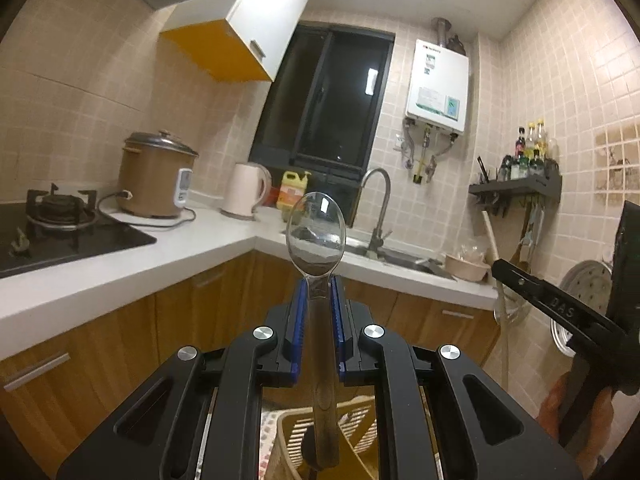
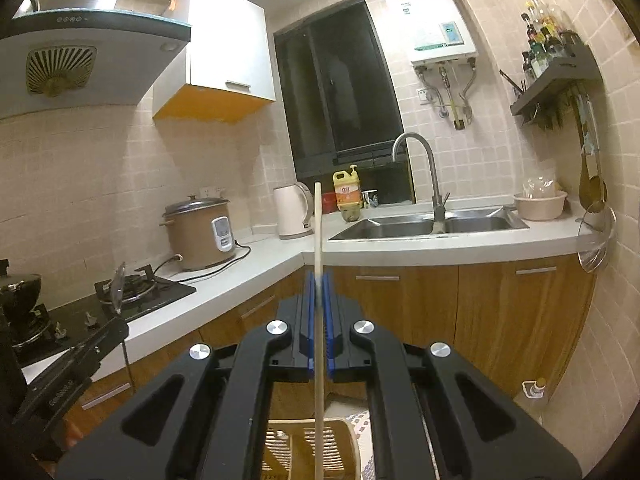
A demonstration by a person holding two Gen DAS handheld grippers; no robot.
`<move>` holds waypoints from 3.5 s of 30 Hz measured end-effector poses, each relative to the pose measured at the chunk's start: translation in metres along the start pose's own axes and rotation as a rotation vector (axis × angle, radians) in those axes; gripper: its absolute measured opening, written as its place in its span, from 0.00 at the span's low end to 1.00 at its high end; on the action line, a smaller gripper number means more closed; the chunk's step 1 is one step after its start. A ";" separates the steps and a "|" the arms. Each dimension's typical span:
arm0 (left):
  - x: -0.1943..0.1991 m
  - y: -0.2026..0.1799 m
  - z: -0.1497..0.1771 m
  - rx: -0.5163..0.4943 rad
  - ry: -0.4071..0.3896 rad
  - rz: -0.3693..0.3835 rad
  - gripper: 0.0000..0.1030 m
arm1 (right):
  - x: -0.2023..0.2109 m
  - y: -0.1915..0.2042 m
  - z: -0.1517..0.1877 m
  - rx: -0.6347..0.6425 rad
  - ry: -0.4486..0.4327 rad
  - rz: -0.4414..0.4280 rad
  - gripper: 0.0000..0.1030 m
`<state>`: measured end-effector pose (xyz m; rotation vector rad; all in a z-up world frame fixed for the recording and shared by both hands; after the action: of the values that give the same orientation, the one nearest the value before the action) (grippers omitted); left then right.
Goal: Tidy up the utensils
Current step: 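Carry the clear spoon with the left tool while the right tool carries the chopstick to the caddy, then drop the clear spoon and chopstick into the caddy and open both tools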
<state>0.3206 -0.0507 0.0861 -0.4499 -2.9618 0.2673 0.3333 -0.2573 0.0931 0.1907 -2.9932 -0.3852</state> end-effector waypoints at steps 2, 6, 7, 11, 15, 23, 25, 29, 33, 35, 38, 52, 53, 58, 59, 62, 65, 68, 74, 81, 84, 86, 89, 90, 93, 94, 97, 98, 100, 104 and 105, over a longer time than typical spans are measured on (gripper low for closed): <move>-0.004 0.001 0.007 -0.003 0.003 -0.014 0.10 | -0.006 -0.004 0.007 0.001 0.009 0.004 0.03; -0.012 0.005 0.018 -0.004 0.025 -0.024 0.10 | -0.010 -0.007 0.016 -0.020 0.050 -0.042 0.03; -0.012 0.006 0.019 0.000 0.024 -0.027 0.10 | -0.007 -0.007 0.015 -0.021 0.044 -0.044 0.03; -0.011 0.008 0.012 0.005 0.007 -0.025 0.10 | 0.002 0.001 0.001 0.003 -0.013 -0.040 0.03; -0.010 0.005 0.006 -0.017 -0.017 -0.035 0.10 | 0.003 0.007 -0.007 0.049 -0.087 0.008 0.03; -0.016 0.002 0.018 -0.056 -0.015 -0.065 0.10 | -0.015 0.001 0.007 0.084 -0.046 -0.028 0.03; -0.018 0.004 0.020 -0.049 -0.010 -0.067 0.10 | -0.017 -0.003 0.007 0.051 -0.039 -0.062 0.03; -0.020 0.008 0.022 -0.037 -0.009 -0.075 0.10 | -0.018 -0.010 0.009 -0.012 -0.052 -0.099 0.03; -0.021 0.011 0.024 -0.026 -0.010 -0.078 0.10 | -0.019 -0.005 0.023 0.019 -0.047 -0.098 0.03; -0.020 0.011 0.026 -0.022 -0.010 -0.071 0.10 | -0.017 -0.003 0.029 0.039 -0.048 -0.092 0.03; -0.018 0.009 0.031 -0.026 0.003 -0.056 0.11 | -0.013 -0.004 0.038 0.044 -0.031 -0.093 0.03; 0.050 0.025 0.017 -0.013 0.044 -0.027 0.42 | 0.063 -0.007 0.051 0.063 0.131 -0.133 0.09; 0.059 0.028 0.015 -0.007 0.048 -0.028 0.42 | 0.070 -0.008 0.052 0.060 0.149 -0.137 0.10; 0.083 0.034 0.011 0.010 0.076 -0.024 0.42 | 0.090 -0.007 0.054 0.046 0.232 -0.150 0.11; 0.086 0.034 0.012 0.009 0.084 -0.022 0.42 | 0.094 -0.006 0.054 0.047 0.244 -0.147 0.11; 0.095 0.033 0.013 0.007 0.137 -0.008 0.42 | 0.099 0.002 0.052 0.076 0.304 -0.115 0.42; 0.101 0.033 0.019 0.004 0.212 0.001 0.42 | 0.094 0.013 0.047 0.120 0.392 -0.090 0.60; 0.109 0.038 0.021 0.020 0.227 0.015 0.42 | 0.069 0.022 0.028 0.150 0.447 -0.072 0.60; 0.109 0.040 0.023 0.004 0.235 0.019 0.42 | -0.026 0.008 0.011 -0.012 0.620 -0.060 0.58; 0.082 0.050 0.030 -0.017 0.278 0.009 0.42 | -0.094 0.001 0.038 -0.049 0.737 -0.032 0.33; 0.070 0.056 0.038 -0.013 0.301 -0.001 0.42 | -0.105 0.001 0.046 -0.041 0.764 -0.050 0.15; 0.063 0.059 0.046 -0.011 0.321 -0.008 0.42 | -0.101 0.002 0.046 -0.021 0.740 -0.049 0.04; 0.057 0.063 0.054 -0.004 0.341 -0.010 0.42 | -0.077 0.005 0.032 0.003 0.646 -0.062 0.04; 0.055 0.064 0.056 -0.001 0.343 -0.011 0.42 | -0.066 0.008 0.025 0.012 0.598 -0.072 0.04; 0.052 0.063 0.061 0.008 0.350 -0.011 0.42 | -0.038 0.015 0.010 0.067 0.438 -0.049 0.04; 0.051 0.063 0.062 0.008 0.353 -0.010 0.42 | -0.030 0.018 0.007 0.077 0.380 -0.056 0.04; 0.051 0.060 0.066 -0.007 0.358 -0.018 0.42 | -0.021 0.026 0.008 0.109 0.301 -0.027 0.04; 0.051 0.060 0.068 -0.016 0.360 -0.025 0.42 | -0.019 0.028 0.011 0.116 0.285 -0.022 0.04; 0.051 0.062 0.070 -0.019 0.366 -0.031 0.42 | -0.019 0.032 0.020 0.140 0.272 -0.010 0.04; 0.052 0.065 0.071 -0.004 0.382 -0.036 0.42 | -0.023 0.035 0.038 0.161 0.332 -0.017 0.04; 0.053 0.066 0.070 0.004 0.388 -0.032 0.42 | -0.022 0.033 0.040 0.161 0.357 -0.017 0.05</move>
<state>0.2777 0.0163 0.0103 -0.4015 -2.5859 0.1607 0.3457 -0.2129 0.0608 0.2682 -2.6691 -0.0965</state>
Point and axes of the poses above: each gripper's, at about its wrist camera, not at the fingertips, and x roughly against the way its jaws point, y to its left, z to its underside, the point moved 3 cm from there along -x, roughly the way its jaws point, and after that the axes turned 2 degrees about -x, right-handed, at the moved point
